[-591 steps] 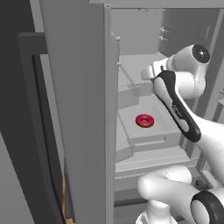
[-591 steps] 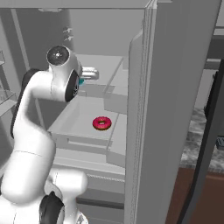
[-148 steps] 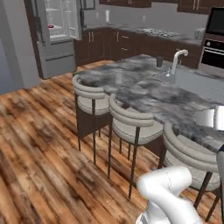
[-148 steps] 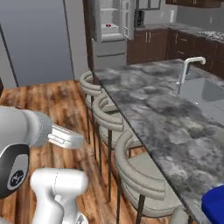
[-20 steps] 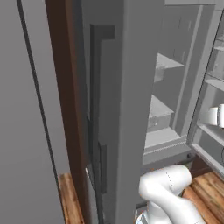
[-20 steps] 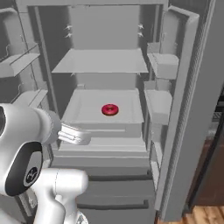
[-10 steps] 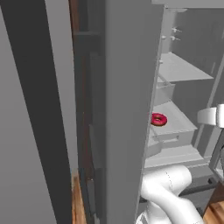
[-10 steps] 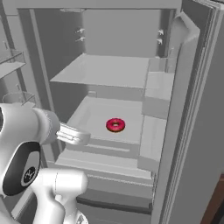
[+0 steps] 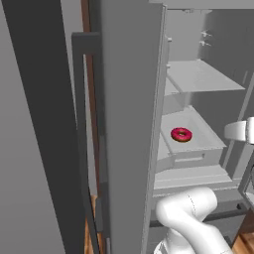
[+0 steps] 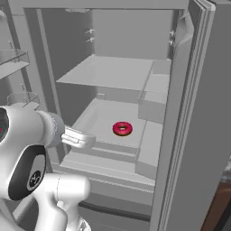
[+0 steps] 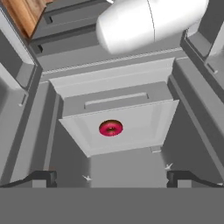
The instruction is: Take the cupcake and donut from the fridge and place them on the empty tray on the dining counter.
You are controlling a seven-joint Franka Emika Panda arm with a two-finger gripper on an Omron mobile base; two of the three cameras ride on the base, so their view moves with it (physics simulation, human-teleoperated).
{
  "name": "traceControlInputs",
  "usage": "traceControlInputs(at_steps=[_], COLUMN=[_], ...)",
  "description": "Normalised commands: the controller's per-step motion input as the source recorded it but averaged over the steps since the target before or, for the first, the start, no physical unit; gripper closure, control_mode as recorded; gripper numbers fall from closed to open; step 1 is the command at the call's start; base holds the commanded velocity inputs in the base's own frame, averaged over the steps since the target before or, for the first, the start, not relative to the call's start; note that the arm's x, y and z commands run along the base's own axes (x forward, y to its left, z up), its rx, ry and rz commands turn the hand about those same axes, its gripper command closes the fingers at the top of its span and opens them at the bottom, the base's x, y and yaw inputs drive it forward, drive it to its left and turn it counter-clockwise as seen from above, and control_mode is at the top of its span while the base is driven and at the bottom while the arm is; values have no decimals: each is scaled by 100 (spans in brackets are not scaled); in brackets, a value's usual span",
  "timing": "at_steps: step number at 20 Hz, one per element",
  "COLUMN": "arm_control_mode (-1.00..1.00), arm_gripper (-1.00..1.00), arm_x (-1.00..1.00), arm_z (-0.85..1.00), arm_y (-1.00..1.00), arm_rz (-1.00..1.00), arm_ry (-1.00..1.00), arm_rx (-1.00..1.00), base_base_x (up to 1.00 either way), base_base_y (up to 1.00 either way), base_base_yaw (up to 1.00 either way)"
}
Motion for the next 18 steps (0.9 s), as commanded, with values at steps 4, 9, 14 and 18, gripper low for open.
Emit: traceControlInputs(at_steps=[4, 9, 14, 18], arm_control_mode=[100, -100, -100, -100], arm_gripper=[-100, -100, -100, -100], arm_x=[0, 31, 73, 23], arm_z=[0, -3, -15, -39], arm_y=[0, 0, 0, -1], arm_rz=[0, -1, 0, 3], arm_ry=[0, 1, 9, 15], arm_rx=[0, 0, 0, 0], base_base_x=[41, 40, 0, 0], base_base_y=[11, 4, 0, 0], base_base_yaw=[0, 0, 0, 0])
